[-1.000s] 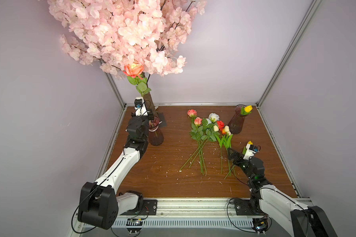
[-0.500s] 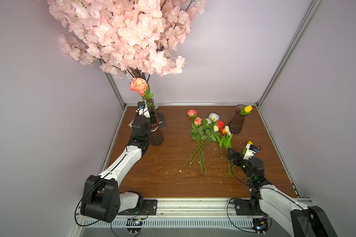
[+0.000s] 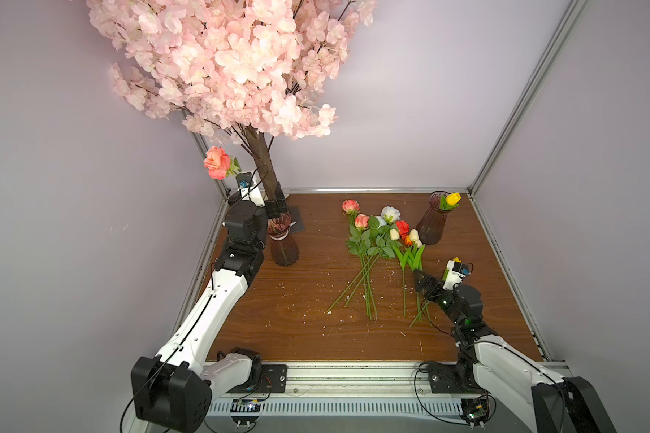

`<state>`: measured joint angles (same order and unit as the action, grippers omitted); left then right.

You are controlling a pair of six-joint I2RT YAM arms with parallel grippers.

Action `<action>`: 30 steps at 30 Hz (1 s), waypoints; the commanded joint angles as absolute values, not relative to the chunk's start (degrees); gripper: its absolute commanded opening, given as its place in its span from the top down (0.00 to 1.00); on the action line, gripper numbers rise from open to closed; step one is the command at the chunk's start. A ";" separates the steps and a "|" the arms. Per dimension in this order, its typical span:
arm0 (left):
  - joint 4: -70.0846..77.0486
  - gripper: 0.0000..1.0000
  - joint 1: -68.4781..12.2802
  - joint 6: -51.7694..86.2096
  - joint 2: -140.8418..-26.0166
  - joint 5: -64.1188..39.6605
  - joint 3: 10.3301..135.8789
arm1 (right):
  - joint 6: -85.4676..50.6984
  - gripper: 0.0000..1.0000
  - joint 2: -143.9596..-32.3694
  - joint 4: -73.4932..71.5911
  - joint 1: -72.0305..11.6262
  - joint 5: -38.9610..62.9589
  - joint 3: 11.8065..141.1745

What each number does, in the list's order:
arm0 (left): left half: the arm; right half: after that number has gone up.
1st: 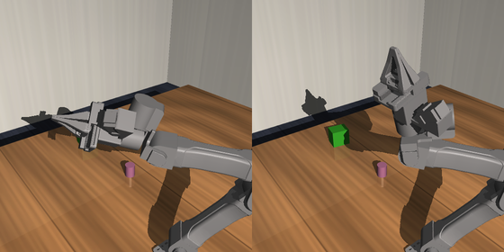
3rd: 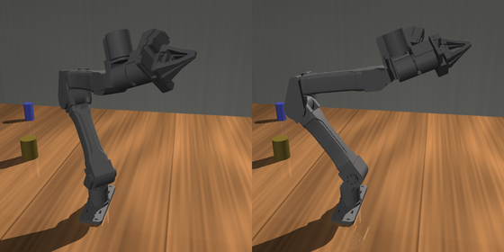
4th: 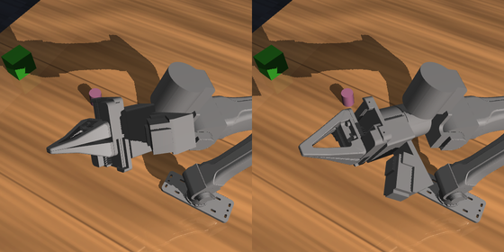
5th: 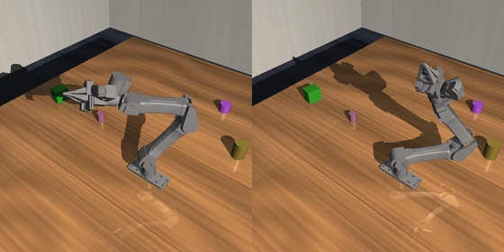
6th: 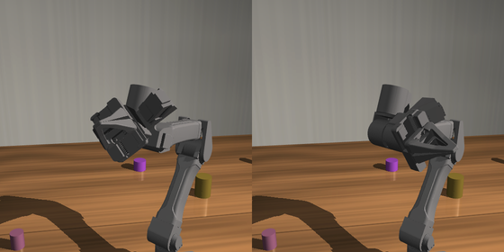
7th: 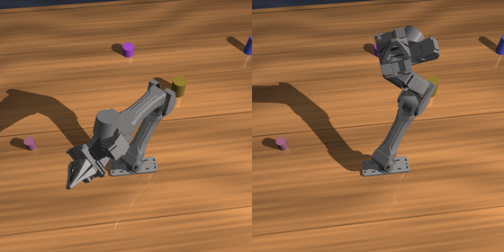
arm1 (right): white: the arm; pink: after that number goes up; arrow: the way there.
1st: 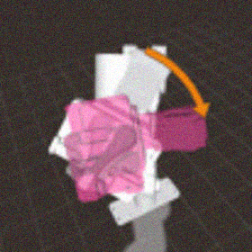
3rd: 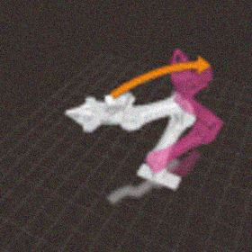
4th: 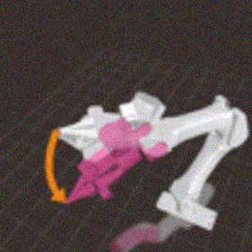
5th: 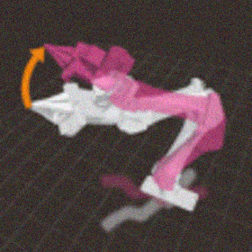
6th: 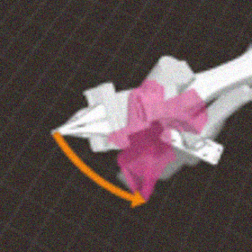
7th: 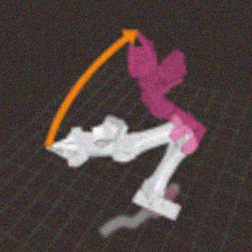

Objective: Arrange the flowers in different vases according to their variety
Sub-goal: Insert the flower into the vase, then pick up the flower at the center of the board.

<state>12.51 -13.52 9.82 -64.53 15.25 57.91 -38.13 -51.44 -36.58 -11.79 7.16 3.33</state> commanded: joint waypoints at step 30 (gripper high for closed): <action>6.92 0.00 -35.16 21.39 -60.84 6.79 42.46 | -26.18 0.26 -59.95 -6.78 -20.99 1.04 23.17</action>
<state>-0.05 -33.54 19.11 -60.40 9.17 44.88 -28.29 -56.97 -14.33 -18.41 7.73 19.88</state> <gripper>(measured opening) 0.995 0.757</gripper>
